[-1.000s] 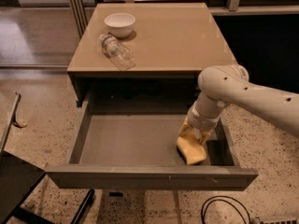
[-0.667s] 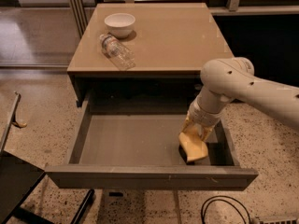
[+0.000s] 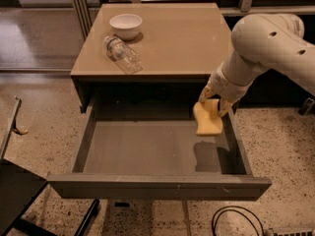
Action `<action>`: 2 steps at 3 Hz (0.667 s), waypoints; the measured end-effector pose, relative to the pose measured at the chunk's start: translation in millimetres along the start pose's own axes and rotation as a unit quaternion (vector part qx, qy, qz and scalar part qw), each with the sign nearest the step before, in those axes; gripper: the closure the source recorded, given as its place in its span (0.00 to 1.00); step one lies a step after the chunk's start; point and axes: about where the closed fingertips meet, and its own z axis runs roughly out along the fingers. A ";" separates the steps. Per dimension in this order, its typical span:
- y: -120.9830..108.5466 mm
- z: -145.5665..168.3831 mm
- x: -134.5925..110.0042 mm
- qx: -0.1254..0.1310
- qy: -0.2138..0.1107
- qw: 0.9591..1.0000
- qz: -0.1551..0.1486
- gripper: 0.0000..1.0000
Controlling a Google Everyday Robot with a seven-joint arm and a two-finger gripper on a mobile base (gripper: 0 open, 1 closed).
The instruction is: Pick sponge from top drawer and place on counter
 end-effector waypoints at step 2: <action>-53.9 -61.5 52.2 0.060 0.040 0.985 0.154 1.00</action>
Offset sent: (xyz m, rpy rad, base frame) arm 0.0910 -0.0084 0.1075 0.2146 -0.0753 -0.5374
